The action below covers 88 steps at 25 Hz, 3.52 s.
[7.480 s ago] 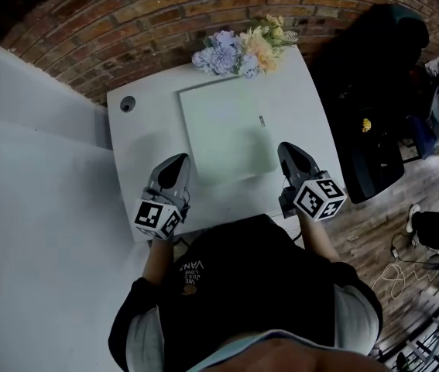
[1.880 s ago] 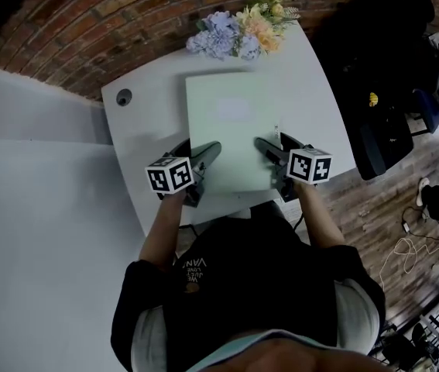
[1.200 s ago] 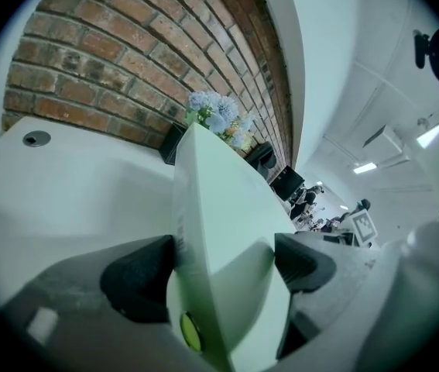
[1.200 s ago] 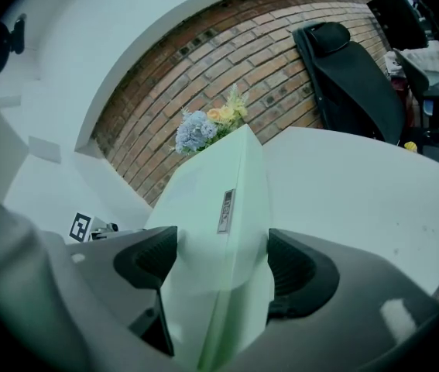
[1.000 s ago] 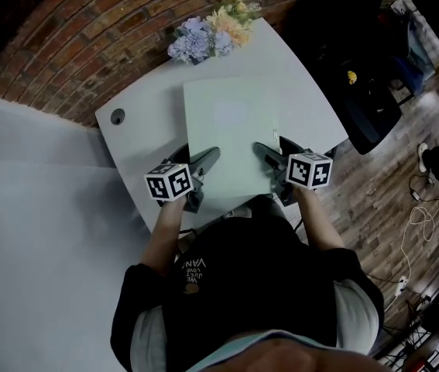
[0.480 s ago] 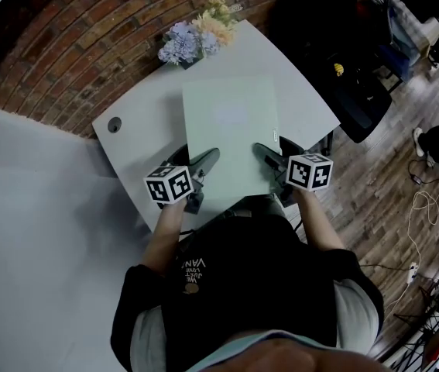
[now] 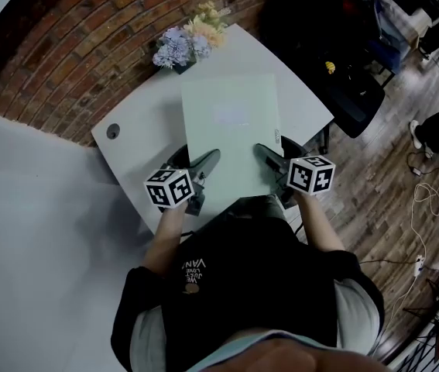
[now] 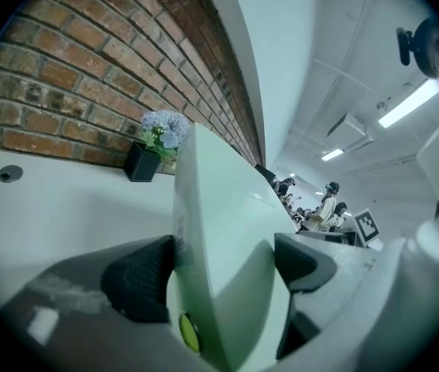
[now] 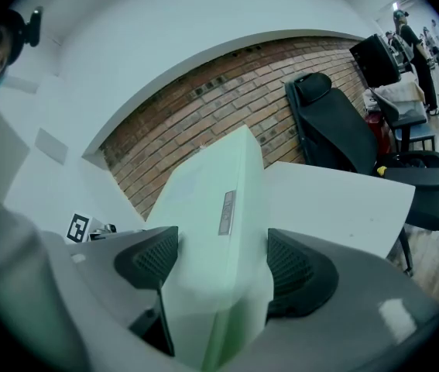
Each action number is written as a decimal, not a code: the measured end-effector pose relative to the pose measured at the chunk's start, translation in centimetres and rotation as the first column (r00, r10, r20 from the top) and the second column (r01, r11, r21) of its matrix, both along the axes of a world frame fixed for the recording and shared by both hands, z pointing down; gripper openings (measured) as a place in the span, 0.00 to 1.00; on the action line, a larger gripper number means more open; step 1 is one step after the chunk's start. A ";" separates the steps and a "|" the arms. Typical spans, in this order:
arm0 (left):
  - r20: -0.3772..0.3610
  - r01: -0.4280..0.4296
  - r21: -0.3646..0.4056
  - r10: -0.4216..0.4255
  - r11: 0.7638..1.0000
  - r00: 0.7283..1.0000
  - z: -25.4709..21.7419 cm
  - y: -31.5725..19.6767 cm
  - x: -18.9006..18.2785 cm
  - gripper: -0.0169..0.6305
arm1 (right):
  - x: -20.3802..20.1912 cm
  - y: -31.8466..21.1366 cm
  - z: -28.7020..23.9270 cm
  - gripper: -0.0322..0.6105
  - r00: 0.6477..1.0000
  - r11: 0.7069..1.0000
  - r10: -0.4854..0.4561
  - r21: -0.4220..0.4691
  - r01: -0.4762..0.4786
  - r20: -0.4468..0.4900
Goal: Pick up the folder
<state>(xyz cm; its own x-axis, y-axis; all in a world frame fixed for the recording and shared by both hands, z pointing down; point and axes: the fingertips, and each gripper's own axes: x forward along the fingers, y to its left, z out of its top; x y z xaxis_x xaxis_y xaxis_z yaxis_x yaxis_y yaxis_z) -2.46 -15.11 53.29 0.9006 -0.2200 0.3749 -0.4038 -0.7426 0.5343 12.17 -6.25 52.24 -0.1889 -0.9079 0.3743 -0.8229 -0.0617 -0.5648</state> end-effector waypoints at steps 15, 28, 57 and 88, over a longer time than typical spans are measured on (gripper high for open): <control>-0.072 -0.042 0.133 0.052 0.990 0.996 -4.1 0.6 0.2 0.67 | -0.3 1.3 -4.3 0.59 0.996 0.994 0.060 0.099 -0.054 -0.061; -0.139 -0.040 0.255 0.077 0.966 0.987 -8.7 0.9 0.8 0.67 | 0.3 1.9 -8.9 0.58 0.986 0.972 0.117 0.219 -0.089 -0.116; -0.249 -0.033 0.440 0.157 0.897 0.956 -16.1 1.8 2.3 0.67 | 1.2 3.5 -16.1 0.58 0.955 0.917 0.208 0.382 -0.116 -0.210; -0.243 -0.039 0.447 0.164 0.894 0.956 -16.4 1.1 4.1 0.67 | 2.9 2.9 -16.3 0.58 0.946 0.916 0.226 0.380 -0.126 -0.231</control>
<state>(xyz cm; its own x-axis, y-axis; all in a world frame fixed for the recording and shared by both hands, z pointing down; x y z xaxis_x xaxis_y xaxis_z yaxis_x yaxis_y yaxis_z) 1.67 -14.01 36.93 0.9786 -0.2058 0.0054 -0.2016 -0.9531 0.2259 15.06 -3.33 35.91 0.0469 -0.9983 0.0338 -0.9391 -0.0556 -0.3392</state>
